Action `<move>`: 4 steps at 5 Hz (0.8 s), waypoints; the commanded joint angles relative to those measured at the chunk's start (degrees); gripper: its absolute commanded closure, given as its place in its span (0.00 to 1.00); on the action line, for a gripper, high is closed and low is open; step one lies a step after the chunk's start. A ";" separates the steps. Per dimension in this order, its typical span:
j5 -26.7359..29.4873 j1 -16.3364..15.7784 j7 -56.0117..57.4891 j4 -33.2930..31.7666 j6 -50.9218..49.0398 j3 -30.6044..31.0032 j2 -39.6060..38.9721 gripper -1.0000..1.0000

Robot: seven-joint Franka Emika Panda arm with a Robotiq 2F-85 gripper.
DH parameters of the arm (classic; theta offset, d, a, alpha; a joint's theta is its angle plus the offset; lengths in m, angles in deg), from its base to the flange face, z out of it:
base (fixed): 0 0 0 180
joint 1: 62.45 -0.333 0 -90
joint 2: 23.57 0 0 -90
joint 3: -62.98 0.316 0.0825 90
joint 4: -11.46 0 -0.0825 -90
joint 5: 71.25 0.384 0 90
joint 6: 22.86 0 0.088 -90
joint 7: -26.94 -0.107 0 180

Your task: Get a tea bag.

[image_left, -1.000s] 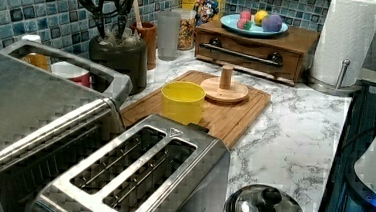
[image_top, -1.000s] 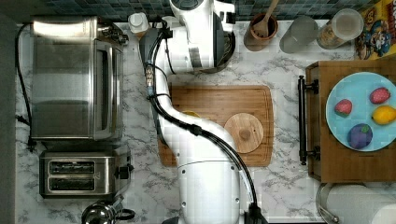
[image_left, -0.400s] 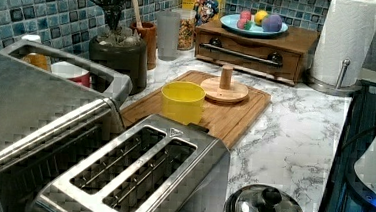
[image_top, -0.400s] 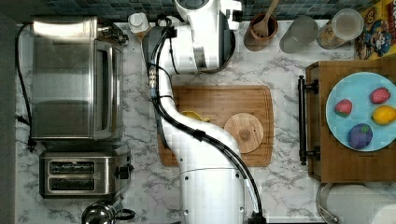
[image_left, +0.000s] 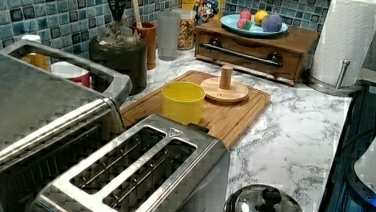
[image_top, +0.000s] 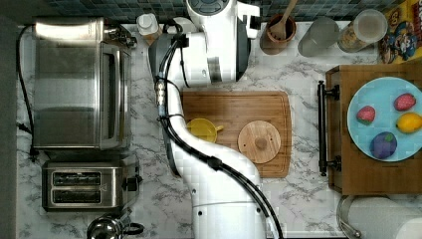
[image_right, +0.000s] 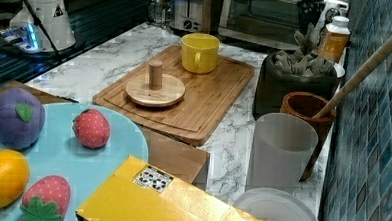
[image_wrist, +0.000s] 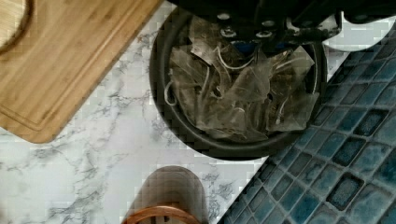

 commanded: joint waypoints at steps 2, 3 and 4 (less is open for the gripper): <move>3.59 3.43 14.18 -16.30 -5.49 3.83 14.18 1.00; 3.65 3.56 14.66 -28.62 0.33 3.89 22.78 1.00; 3.98 3.07 15.01 -33.13 0.15 3.05 28.51 1.00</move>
